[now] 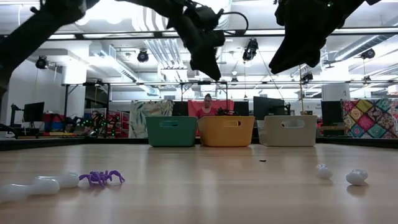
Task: Sort Halloween decoration
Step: Put the white bone toy into the blue bin
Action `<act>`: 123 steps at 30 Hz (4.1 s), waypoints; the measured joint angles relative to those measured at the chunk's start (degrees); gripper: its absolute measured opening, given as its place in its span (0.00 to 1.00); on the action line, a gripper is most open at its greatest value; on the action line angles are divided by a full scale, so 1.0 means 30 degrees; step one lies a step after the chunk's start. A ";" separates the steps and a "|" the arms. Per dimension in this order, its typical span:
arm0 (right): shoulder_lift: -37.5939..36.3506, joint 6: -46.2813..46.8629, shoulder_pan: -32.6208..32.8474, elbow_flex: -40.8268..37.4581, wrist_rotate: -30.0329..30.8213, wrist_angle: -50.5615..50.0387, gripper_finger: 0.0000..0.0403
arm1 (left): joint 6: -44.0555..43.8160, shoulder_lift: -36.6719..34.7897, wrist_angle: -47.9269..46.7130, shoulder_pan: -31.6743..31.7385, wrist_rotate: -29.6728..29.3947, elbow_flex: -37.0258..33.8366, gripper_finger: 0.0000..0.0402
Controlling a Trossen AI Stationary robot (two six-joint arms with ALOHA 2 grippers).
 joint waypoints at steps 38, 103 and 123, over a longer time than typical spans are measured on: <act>0.9577 0.8901 0.4327 0.4849 -0.9295 -1.0182 0.29 | -0.8824 -1.5781 2.4928 -1.1196 -0.7180 -2.7392 0.22; 1.1132 0.6732 0.5512 0.6948 -0.5359 -1.0105 0.02 | -0.9833 -1.5786 2.6086 -1.2025 -0.7464 -2.7602 0.22; 1.0301 -0.7445 -0.1743 0.9362 -0.2778 0.1052 0.02 | -1.0045 -1.7970 2.3702 -1.2039 -0.8058 -2.8156 0.22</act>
